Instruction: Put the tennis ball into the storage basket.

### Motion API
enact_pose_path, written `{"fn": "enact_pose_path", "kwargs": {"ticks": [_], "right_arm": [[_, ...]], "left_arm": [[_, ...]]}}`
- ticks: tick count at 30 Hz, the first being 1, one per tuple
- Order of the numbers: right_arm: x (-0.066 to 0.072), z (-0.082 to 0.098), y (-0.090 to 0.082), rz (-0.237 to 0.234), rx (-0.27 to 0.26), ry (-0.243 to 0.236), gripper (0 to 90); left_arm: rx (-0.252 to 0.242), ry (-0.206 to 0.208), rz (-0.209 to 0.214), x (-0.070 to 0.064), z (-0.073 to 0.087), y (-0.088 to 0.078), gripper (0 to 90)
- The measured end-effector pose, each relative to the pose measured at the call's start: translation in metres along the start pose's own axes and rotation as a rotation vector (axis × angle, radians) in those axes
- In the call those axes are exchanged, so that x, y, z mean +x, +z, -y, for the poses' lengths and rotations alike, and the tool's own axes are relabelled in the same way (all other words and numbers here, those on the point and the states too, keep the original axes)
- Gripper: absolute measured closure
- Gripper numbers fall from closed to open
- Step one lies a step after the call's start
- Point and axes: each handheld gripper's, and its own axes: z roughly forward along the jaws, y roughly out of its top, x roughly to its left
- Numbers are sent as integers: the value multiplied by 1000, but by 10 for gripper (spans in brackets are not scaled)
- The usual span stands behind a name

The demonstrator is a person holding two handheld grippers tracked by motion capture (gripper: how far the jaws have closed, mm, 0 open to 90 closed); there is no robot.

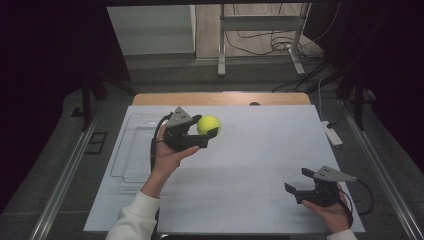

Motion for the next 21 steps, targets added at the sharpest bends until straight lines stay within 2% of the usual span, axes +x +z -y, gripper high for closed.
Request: {"fn": "enact_pose_path", "kwargs": {"ticks": [21], "right_arm": [[0, 0, 0, -1, -3, 1, 116]], "left_arm": [[-35, -38, -52, 20, -1, -16, 273]]}}
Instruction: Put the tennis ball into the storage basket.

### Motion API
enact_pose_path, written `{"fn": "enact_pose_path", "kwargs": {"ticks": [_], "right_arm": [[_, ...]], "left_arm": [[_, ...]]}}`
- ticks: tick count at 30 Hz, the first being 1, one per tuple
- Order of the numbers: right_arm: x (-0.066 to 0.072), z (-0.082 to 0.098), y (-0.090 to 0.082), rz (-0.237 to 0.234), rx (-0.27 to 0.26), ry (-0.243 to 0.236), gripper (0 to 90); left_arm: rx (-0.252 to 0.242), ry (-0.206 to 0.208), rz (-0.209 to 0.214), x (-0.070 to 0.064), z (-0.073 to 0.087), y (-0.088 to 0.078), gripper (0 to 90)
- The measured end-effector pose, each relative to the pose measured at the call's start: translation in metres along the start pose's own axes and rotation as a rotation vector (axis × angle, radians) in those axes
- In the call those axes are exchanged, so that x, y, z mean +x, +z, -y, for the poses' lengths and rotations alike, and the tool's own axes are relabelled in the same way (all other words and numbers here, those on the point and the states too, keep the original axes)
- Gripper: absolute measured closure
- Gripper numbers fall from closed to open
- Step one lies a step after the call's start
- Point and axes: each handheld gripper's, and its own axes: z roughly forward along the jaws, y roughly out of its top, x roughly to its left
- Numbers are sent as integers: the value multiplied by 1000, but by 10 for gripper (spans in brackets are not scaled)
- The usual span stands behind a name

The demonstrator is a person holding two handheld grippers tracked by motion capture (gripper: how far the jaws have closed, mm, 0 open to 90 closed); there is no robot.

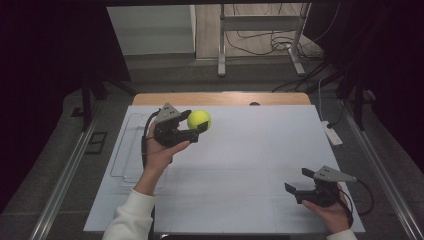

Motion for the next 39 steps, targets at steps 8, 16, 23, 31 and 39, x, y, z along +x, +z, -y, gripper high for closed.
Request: {"fn": "enact_pose_path", "kwargs": {"ticks": [8, 16, 23, 31, 39], "right_arm": [[0, 0, 0, 0, -1, 3, 116], [0, 0, 0, 0, 0, 1, 116], [0, 0, 0, 3, 2, -2, 116], [0, 0, -1, 2, 0, -1, 116], [0, 0, 0, 3, 2, -4, 116]], "left_arm": [[-13, -23, -22, 9, 0, -5, 273], [-28, -41, -39, 17, -1, -12, 273], [-36, -49, -54, 22, -1, -16, 273], [-41, -63, -74, 29, 0, -19, 273], [-49, -77, -95, 37, 1, -23, 273]]}}
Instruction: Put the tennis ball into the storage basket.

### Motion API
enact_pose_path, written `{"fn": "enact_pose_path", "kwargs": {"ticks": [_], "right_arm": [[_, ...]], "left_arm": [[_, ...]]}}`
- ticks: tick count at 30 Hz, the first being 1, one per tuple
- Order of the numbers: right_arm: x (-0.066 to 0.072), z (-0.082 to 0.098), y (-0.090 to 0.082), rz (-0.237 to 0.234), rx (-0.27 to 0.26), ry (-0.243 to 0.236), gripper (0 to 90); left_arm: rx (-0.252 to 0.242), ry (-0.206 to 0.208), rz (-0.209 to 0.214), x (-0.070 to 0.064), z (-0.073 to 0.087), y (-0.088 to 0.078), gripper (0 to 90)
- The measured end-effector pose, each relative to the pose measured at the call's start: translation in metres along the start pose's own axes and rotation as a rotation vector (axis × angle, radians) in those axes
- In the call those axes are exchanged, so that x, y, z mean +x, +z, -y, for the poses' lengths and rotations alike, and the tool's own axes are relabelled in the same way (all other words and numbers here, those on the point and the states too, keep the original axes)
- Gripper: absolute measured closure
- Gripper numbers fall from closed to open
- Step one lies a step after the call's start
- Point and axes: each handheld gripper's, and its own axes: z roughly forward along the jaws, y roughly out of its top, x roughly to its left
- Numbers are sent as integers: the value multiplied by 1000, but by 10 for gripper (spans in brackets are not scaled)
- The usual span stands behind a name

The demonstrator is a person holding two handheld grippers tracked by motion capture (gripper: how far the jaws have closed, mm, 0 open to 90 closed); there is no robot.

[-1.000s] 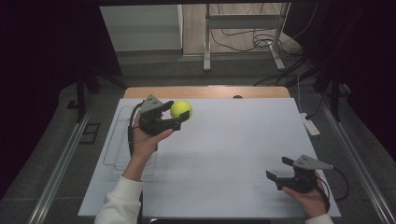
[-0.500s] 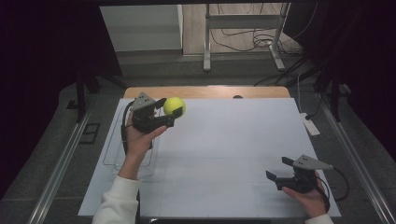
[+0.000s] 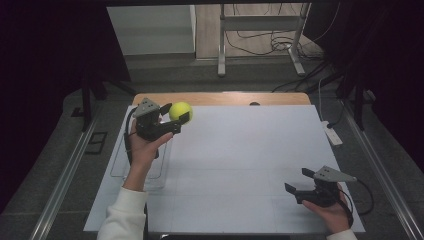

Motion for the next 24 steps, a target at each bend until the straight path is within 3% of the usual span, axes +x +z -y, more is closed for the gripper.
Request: {"fn": "enact_pose_path", "kwargs": {"ticks": [24], "right_arm": [[0, 0, 0, 2, 0, 2, 116]], "left_arm": [[10, -43, -96, 31, 7, -5, 273]]}}
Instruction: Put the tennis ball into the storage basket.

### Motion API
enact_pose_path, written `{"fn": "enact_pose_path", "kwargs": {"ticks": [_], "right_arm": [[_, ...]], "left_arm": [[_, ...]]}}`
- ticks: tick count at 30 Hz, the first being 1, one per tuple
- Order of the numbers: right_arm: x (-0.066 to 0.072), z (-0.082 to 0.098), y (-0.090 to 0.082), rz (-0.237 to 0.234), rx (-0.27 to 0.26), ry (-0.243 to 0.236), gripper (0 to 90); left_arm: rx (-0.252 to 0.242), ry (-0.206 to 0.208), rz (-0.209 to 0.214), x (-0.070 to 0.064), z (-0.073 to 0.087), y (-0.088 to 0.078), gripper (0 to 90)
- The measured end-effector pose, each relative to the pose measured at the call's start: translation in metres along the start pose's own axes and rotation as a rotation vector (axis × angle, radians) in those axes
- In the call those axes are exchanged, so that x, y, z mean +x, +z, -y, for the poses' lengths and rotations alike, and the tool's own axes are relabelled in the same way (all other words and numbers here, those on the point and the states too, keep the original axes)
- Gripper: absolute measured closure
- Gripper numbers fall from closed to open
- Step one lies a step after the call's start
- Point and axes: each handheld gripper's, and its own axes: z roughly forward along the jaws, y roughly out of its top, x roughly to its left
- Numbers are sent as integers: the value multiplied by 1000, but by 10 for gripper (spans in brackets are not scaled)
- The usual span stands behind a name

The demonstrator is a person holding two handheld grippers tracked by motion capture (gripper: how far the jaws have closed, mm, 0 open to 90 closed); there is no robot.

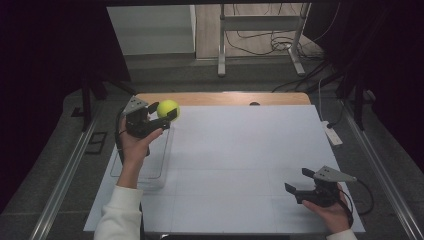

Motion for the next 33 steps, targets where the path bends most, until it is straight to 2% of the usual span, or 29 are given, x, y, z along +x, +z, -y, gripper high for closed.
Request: {"fn": "enact_pose_path", "kwargs": {"ticks": [20, 33], "right_arm": [[0, 0, 0, -2, 0, 2, 116], [0, 0, 0, 0, 1, -1, 116]], "left_arm": [[-7, -22, -57, 17, 2, -5, 273], [-10, -44, -72, 28, 3, -9, 273]]}}
